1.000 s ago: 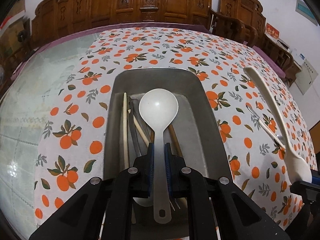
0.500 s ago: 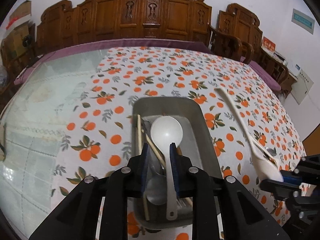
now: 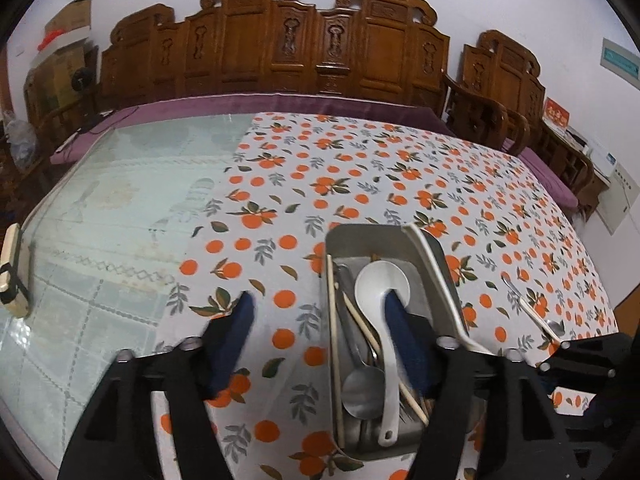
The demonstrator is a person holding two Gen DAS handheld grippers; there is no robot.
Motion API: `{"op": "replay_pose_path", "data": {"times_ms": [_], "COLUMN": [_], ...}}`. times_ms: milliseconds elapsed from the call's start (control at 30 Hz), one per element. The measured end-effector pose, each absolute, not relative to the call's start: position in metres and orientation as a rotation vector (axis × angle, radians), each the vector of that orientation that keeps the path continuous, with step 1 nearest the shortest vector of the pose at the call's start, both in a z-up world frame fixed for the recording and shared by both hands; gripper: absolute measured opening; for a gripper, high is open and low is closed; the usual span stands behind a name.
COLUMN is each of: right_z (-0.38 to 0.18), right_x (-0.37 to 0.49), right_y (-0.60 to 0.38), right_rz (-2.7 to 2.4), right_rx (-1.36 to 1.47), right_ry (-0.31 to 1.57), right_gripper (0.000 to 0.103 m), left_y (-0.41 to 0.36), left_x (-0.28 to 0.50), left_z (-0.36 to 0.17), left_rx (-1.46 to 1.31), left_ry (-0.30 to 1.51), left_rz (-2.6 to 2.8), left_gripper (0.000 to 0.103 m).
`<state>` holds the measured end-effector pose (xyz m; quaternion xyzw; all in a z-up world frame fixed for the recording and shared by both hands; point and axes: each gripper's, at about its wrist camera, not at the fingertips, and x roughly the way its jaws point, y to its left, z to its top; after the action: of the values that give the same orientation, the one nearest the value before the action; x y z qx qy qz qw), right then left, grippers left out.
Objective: Organize utensils
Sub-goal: 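Lower the white spoon into the grey tray and open the right gripper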
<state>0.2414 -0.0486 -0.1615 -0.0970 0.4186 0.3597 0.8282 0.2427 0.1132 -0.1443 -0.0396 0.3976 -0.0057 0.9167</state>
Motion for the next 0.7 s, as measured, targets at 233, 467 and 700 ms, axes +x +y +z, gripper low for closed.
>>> {"op": "replay_pose_path", "data": {"times_ms": [233,467,700], "right_z": [-0.179,-0.187,-0.191], "right_x": [0.258,0.272,0.271], "right_y": [-0.039,-0.027,-0.028], "right_rz": [0.741,0.723,0.753], "right_rx": [-0.207,-0.208,-0.162], "right_ry": [0.930,0.955,0.967], "right_gripper": [0.007,0.008,0.008], "left_y": [0.126,0.128,0.129], "left_x": [0.245,0.246,0.247], "left_z": [-0.145,-0.147,-0.147], "left_rx": [-0.119,-0.119,-0.122], "left_ry": [0.822,0.826,0.828], "left_rz": [0.017,0.025,0.028], "left_gripper": [0.085,0.086,0.086]}}
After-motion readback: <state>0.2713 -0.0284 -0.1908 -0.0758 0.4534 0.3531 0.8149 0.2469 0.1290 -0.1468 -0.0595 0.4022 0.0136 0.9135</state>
